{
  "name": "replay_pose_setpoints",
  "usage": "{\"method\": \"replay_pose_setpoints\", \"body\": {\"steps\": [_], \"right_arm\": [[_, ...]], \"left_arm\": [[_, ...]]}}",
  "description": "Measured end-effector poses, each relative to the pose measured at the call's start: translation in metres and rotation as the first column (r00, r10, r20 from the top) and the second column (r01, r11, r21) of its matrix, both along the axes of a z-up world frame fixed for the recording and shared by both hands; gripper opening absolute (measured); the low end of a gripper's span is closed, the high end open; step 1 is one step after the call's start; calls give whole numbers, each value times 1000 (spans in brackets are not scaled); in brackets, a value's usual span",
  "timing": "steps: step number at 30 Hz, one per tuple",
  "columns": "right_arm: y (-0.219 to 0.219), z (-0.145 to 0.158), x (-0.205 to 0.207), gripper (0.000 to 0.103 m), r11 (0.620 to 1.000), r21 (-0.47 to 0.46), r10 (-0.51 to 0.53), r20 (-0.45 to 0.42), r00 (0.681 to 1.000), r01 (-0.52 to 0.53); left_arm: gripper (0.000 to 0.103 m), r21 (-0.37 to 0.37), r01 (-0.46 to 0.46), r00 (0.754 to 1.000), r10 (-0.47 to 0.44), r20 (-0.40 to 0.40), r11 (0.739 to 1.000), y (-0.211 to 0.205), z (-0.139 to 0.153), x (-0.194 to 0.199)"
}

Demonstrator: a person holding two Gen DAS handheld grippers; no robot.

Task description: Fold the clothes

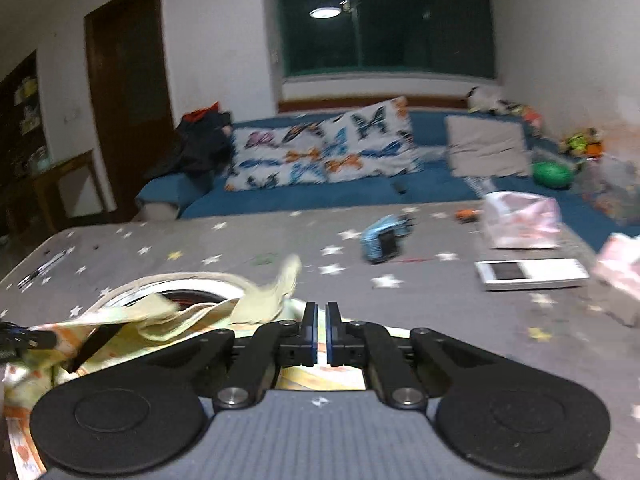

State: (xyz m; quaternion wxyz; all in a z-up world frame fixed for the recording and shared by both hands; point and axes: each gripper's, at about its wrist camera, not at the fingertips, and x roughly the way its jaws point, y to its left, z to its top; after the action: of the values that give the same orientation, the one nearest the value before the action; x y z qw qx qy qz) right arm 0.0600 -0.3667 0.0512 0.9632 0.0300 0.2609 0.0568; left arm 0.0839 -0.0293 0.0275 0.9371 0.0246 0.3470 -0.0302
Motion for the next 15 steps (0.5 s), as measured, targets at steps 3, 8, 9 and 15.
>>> {"method": "replay_pose_setpoints", "body": {"steps": [3, 8, 9, 15], "right_arm": [[-27, 6, -28, 3, 998, -6, -62, 18, 998, 62], [-52, -3, -59, 3, 993, -19, -114, -22, 993, 114], [-50, -5, -61, 4, 994, -23, -103, -29, 994, 103], [-23, -10, -55, 6, 1000, 2, -14, -43, 999, 14]], "left_arm": [[2, -48, -59, 998, 60, 21, 997, 23, 7, -21], [2, -119, -150, 988, 153, 15, 982, 56, 6, -52], [1, -125, -158, 987, 160, 9, 979, 60, 5, -55], [2, -131, -178, 983, 181, 14, 975, 63, 4, -73]]}}
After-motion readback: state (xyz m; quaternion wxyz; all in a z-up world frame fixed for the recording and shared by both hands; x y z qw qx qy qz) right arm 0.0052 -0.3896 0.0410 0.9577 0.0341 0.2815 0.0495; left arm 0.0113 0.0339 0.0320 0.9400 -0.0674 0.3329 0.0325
